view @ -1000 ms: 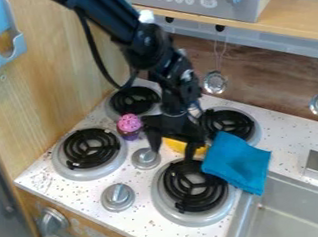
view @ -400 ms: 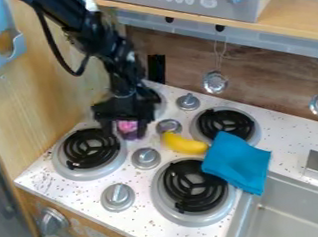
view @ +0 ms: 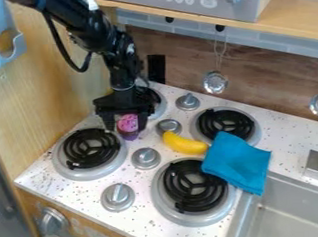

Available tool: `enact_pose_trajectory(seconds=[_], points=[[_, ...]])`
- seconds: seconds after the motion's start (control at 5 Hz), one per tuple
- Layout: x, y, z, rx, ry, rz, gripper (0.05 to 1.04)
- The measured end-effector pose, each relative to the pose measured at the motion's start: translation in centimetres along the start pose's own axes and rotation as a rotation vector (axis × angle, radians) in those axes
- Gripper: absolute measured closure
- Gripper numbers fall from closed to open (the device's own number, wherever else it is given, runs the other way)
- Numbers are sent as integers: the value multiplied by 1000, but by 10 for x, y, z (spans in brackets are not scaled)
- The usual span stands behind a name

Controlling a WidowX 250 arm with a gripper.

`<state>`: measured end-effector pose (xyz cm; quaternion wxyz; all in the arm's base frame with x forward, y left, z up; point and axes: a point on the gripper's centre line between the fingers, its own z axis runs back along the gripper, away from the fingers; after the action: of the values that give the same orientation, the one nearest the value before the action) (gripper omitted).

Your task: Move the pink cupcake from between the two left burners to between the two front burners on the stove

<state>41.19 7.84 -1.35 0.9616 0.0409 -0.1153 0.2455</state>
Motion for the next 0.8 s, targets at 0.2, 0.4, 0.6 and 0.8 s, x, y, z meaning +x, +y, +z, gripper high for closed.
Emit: enact_pose_trajectory(seconds=[0.2, 0.4, 0.6, 0.8], points=[[7, 3, -4, 1, 7, 10, 82], [13, 1, -7, 10, 13, 14, 82], [20, 0, -9, 12, 12, 22, 82], [22, -3, -15, 3, 29, 30, 82]])
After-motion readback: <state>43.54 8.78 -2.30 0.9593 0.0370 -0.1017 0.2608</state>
